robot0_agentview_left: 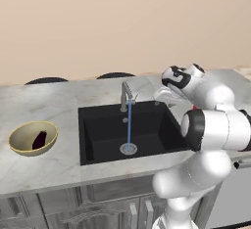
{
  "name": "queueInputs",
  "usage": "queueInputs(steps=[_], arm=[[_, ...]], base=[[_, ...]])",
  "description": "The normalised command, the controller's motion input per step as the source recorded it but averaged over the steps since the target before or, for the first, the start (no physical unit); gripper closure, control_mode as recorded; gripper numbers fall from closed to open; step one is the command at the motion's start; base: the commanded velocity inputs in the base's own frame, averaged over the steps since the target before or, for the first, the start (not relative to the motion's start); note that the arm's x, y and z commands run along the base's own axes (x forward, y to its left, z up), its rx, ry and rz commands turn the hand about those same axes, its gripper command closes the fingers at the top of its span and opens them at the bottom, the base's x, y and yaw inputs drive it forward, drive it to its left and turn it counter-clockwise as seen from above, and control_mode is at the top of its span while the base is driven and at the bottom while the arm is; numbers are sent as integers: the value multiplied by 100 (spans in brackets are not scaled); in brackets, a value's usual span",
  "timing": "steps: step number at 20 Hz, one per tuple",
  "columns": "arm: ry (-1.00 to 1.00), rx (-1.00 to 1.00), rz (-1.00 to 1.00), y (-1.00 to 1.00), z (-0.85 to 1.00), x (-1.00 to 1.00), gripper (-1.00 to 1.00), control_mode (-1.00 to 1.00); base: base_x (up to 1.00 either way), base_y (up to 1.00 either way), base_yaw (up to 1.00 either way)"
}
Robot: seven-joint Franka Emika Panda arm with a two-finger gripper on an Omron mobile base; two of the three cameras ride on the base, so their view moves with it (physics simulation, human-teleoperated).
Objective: Pick the avocados from the sink and place them in one bowl. Place the eggplant in the other bowl. Then turn off the sink faucet.
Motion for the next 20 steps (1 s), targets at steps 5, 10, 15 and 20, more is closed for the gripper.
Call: queueInputs(steps=[5,10,15,20], arm=[[-19,3,0,3,0,0,-100,-100],[-12,7,0,2,0,0,-100,-100],[-7,8,0,5,0,0,-100,-100],[2,12,0,2,0,9,-100,-100]], base=[[0,0,0],[0,0,0],[0,0,0],[0,0,0]])
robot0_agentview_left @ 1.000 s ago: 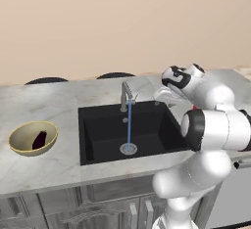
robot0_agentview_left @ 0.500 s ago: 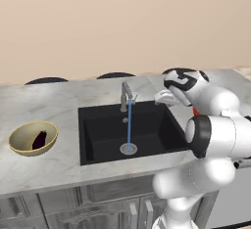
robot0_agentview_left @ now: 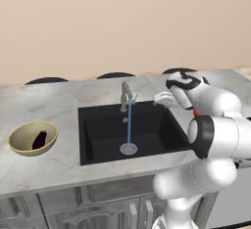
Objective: Pick the avocados from the sink and place them in one bowl. Place the eggplant in the other bowl. Then turn off the sink faucet.
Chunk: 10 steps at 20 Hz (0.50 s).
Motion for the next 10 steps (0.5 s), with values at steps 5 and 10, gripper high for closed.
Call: queueInputs(steps=[5,10], arm=[[5,14,1,0,0,25,-100,-100],[0,9,1,0,-4,25,-100,-100]], base=[[0,0,0],[0,0,0]])
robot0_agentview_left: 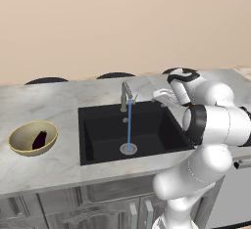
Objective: Pick the avocados from the sink and place them in one bowl. Place the eggplant in the other bowl. Then turn off the sink faucet.
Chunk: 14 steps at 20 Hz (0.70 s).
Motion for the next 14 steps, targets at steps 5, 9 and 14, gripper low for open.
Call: queueInputs(steps=[5,9,14], arm=[[0,4,0,0,-9,24,-100,-100],[0,4,1,0,-14,33,-100,-100],[0,4,1,0,-9,26,-100,-100]], base=[[0,0,0],[0,0,0],[0,0,0]])
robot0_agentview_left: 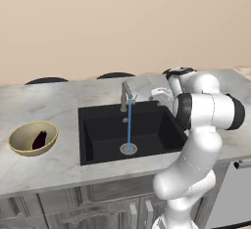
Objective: Pick the avocados from the sink and place them in one bowl. Place the eggplant in the other bowl. Then turn off the sink faucet.
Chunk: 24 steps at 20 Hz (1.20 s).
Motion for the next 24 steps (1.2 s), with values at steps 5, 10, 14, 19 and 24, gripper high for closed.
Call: queueInputs(steps=[5,10,14,19,24], arm=[[0,3,1,0,-7,20,-100,-100],[0,2,2,6,-9,24,-100,-100],[0,1,2,13,-10,27,-100,-100],[0,1,1,14,-10,32,100,-100],[0,3,2,6,-16,35,100,-100]], base=[[0,0,0],[0,0,0],[0,0,0],[0,0,0],[0,0,0]])
